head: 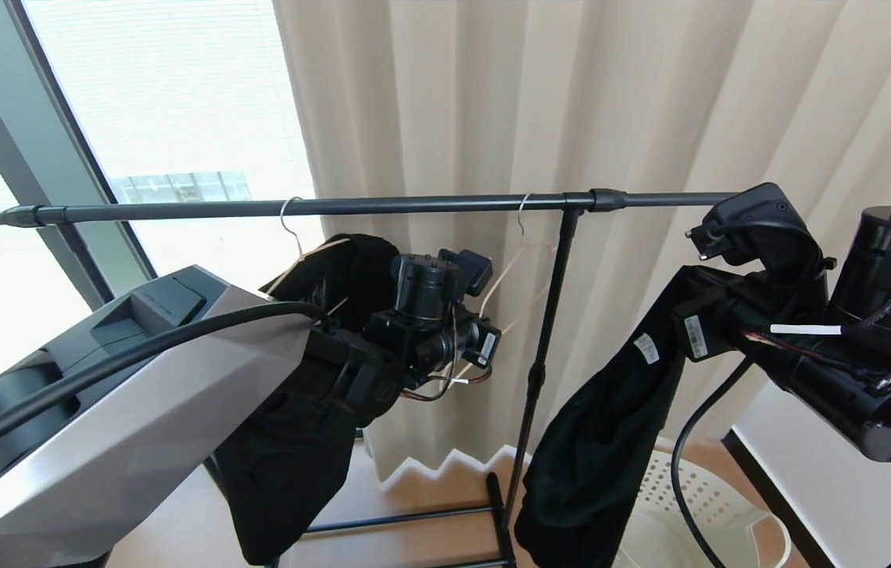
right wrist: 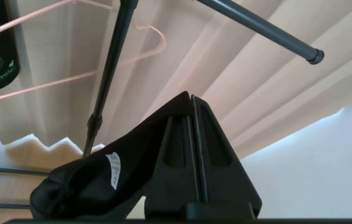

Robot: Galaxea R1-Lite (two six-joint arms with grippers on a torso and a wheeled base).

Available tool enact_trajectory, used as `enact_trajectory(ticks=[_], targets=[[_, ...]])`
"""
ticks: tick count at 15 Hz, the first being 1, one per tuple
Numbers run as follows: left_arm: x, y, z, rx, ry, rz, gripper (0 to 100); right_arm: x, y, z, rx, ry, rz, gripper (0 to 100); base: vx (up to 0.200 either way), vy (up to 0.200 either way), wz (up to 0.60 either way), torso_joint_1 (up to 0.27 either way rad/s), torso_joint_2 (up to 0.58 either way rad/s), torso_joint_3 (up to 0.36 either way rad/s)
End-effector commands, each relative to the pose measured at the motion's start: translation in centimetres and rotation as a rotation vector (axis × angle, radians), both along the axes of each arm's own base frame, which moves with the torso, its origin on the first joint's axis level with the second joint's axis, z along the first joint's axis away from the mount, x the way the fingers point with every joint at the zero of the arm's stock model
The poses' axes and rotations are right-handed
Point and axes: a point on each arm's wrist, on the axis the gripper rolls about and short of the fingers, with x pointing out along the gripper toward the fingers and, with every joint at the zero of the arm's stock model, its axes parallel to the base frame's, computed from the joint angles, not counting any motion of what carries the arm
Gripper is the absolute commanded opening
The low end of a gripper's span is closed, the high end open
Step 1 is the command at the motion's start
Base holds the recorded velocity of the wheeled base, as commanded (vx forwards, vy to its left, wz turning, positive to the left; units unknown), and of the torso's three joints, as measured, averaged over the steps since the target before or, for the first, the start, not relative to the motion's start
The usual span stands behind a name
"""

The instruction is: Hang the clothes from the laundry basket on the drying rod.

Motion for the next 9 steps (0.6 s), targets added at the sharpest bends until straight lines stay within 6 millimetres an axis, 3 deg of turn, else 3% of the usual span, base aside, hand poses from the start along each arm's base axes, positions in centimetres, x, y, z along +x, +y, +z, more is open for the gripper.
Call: enact_trajectory(ticks=[1,4,9], targets=[[-0.1,0.3,1.1,-0.014,-0.019,0.008,0,0.0,0.0,-0.1,-0.001,0.002,0.0,0,0.0,0.0,0.0,0.0,0.0,0.0],[-0.6,0.9,3.2,-0.038,-0.052,0.012,0,-0.1,0.0,0.1,0.001,-0.002,0.0,0,0.0,0.0,0.0,0.0,0.0,0.0],[-1.8,2.2,4.5,-0.04,-0.052,0.026,0,0.0,0.0,0.0,0.0,-0.001,0.0,0,0.0,0.0,0.0,0.0,0.0,0.0]])
